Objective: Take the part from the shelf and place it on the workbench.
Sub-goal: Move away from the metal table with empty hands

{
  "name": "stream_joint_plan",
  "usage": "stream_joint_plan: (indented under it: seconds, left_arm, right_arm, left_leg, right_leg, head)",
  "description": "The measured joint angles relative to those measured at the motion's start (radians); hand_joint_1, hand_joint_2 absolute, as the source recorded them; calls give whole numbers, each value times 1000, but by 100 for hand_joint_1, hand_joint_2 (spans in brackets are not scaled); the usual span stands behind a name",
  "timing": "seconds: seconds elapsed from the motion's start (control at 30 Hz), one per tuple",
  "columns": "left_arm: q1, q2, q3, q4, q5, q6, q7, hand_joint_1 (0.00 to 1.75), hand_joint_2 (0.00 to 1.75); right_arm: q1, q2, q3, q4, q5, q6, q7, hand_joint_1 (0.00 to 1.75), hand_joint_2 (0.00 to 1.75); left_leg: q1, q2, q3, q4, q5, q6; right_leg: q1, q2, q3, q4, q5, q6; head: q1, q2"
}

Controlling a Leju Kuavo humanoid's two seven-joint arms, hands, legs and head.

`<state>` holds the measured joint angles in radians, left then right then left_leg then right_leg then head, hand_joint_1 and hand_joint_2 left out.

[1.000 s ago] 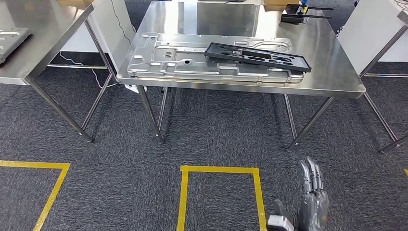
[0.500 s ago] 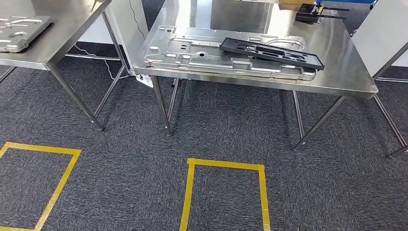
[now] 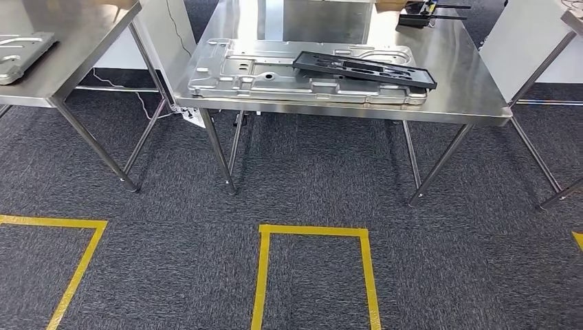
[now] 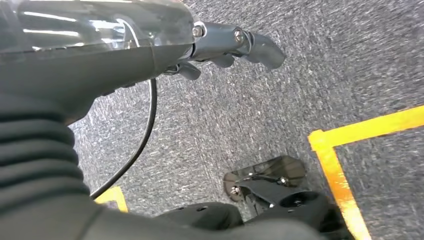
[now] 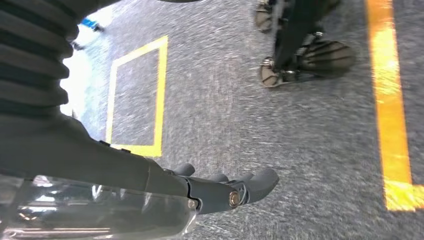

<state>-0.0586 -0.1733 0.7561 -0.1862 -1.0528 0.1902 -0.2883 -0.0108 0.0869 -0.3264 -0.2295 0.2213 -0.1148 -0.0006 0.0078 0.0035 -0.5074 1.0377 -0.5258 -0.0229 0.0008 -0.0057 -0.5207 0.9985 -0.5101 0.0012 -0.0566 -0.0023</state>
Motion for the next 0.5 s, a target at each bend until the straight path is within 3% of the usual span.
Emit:
stream_joint_plan:
  seconds: [0.1,0.17,0.27,0.3,0.33,0.37,0.47,0.5]
  left_arm:
    - [1,0,0,0,-12,1,34,0,175]
    - [0,0,0,0,-19,1,54,0,175]
    - [-4,0,0,0,-25,-1,71,0,175]
    - [-4,0,0,0,-27,-1,74,0,175]
    - [-4,0,0,0,-28,-2,79,0,175]
    - [-4,0,-2,-2,-27,-3,85,0,175]
    - [-6,2,-28,-25,11,-10,107,0,175]
    - [-7,5,-42,-35,34,-13,113,0,175]
  right_arm:
    - [-2,1,19,7,36,10,0,0,175]
    - [-3,2,32,10,55,20,-6,0,175]
    - [-6,4,49,14,71,33,-15,0,175]
    - [-7,4,53,15,74,37,-18,0,175]
    - [-6,4,58,16,75,41,-20,0,175]
    - [-4,4,62,18,72,47,-24,0,175]
    - [12,2,79,26,50,70,-38,0,175]
    - [18,1,86,27,42,73,-39,0,131]
  left_leg:
    - [0,-1,-5,-18,-3,10]
    - [3,0,-11,-21,3,21]
    - [4,4,-24,-20,12,32]
    - [3,5,-27,-19,13,33]
    - [3,6,-29,-18,14,33]
    - [3,6,-30,-17,15,32]
    - [1,4,-30,-15,17,28]
    - [-1,3,-34,-14,18,24]
  right_leg:
    - [2,0,-11,8,3,13]
    - [0,1,-30,44,-26,22]
    - [-5,1,-111,226,-122,33]
    - [-6,1,-131,274,-136,34]
    - [-6,1,-136,291,-131,35]
    - [-6,1,-119,265,-107,34]
    - [-5,1,-17,65,-17,29]
    - [-3,1,1,24,-8,25]
  head:
    - [4,0]
    - [12,0]
    - [29,0]
    - [32,0]
    - [35,0]
    - [37,0]
    - [44,0]
    - [45,0]
